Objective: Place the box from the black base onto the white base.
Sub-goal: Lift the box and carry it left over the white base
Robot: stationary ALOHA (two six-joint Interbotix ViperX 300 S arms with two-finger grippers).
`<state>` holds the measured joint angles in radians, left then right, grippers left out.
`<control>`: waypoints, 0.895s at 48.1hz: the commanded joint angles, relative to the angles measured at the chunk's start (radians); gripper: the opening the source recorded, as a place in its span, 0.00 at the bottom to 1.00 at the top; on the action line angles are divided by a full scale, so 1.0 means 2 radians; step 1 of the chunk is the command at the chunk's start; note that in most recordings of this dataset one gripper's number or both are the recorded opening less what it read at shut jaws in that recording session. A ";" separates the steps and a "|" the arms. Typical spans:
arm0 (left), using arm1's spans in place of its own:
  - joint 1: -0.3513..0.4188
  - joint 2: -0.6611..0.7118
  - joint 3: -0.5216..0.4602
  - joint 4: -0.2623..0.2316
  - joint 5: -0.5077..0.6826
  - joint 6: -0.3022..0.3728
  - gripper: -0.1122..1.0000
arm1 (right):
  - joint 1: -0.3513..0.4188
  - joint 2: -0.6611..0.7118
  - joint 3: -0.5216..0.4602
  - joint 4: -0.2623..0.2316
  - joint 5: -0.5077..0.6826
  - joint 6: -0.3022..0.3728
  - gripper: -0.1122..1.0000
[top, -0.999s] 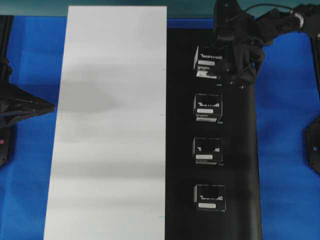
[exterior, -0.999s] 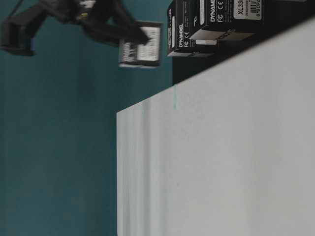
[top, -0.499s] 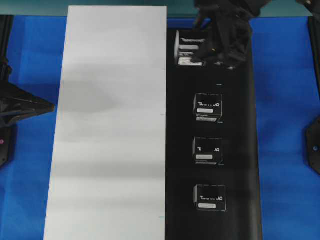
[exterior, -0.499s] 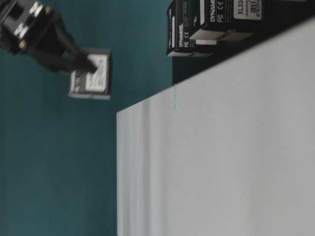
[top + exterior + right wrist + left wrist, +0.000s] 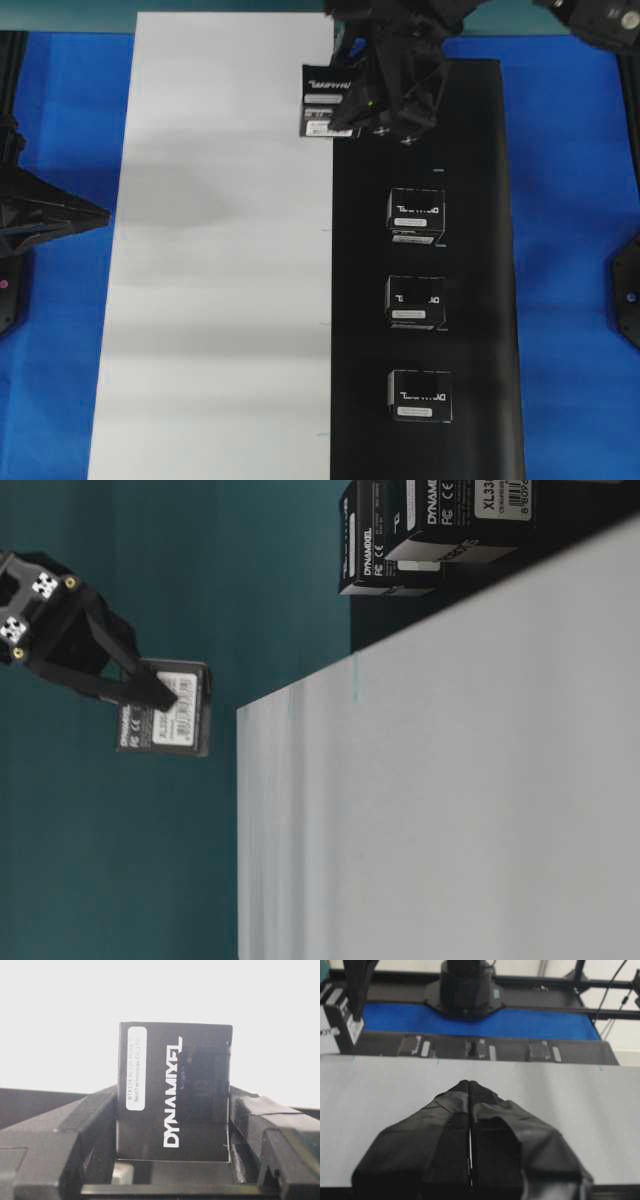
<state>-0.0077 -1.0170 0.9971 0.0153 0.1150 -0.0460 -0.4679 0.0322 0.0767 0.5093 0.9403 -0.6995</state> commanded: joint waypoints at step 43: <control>-0.008 -0.011 -0.005 0.002 0.011 0.000 0.05 | 0.019 0.044 -0.021 -0.025 -0.038 0.003 0.62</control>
<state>-0.0215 -1.0416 0.9986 0.0153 0.1411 -0.0460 -0.4433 0.1089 0.0460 0.4602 0.8728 -0.6934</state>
